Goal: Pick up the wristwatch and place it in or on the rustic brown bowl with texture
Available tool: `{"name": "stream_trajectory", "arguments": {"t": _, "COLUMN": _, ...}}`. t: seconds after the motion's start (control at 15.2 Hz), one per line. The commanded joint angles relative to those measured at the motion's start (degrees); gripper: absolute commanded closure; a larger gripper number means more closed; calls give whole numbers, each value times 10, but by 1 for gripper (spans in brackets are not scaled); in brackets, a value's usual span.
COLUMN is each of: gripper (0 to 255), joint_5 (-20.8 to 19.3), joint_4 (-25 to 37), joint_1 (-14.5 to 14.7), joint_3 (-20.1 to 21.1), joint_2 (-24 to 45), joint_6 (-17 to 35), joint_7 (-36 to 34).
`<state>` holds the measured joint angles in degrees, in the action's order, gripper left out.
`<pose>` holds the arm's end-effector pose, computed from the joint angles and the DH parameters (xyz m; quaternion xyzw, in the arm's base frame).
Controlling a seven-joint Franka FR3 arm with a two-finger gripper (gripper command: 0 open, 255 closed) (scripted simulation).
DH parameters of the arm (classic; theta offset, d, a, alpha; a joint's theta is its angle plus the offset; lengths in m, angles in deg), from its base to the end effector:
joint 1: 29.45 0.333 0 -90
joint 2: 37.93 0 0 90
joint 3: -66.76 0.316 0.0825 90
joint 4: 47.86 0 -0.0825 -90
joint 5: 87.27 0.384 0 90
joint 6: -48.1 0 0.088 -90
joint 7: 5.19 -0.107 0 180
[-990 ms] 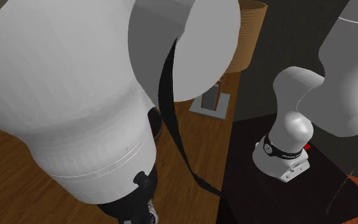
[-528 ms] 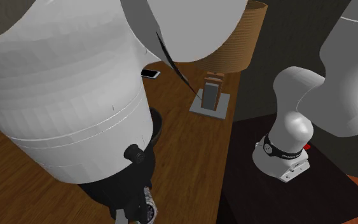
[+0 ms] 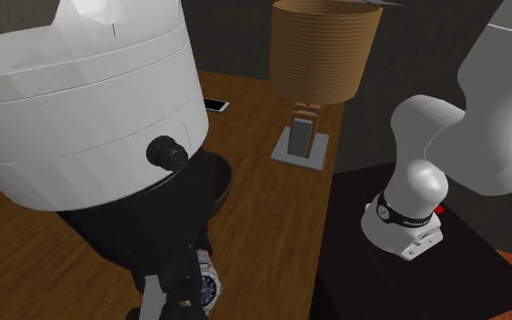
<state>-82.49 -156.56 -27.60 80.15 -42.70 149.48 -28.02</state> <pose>0.5107 0.1502 0.5305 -0.9964 0.0759 0.0321 0.0218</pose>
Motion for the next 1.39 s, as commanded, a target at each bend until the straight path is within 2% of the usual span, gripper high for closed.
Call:
{"name": "stream_trajectory", "arguments": {"t": 0.0, "gripper": 255, "joint_5": 0, "joint_4": 8, "joint_1": 0, "joint_3": 0, "joint_2": 0, "joint_6": -9, "joint_7": 0}}
{"name": "stream_trajectory", "arguments": {"t": 0.59, "gripper": 255, "joint_5": -11, "joint_4": -11, "joint_1": -57, "joint_3": -69, "joint_2": -15, "joint_6": -12, "joint_7": 123}}
{"name": "stream_trajectory", "arguments": {"t": 1.19, "gripper": 255, "joint_5": -26, "joint_4": 22, "joint_1": -113, "joint_3": -135, "joint_2": 16, "joint_6": -21, "joint_7": 241}}
{"name": "stream_trajectory", "arguments": {"t": 1.32, "gripper": 255, "joint_5": -26, "joint_4": 8, "joint_1": -113, "joint_3": -135, "joint_2": 16, "joint_6": -5, "joint_7": 241}}
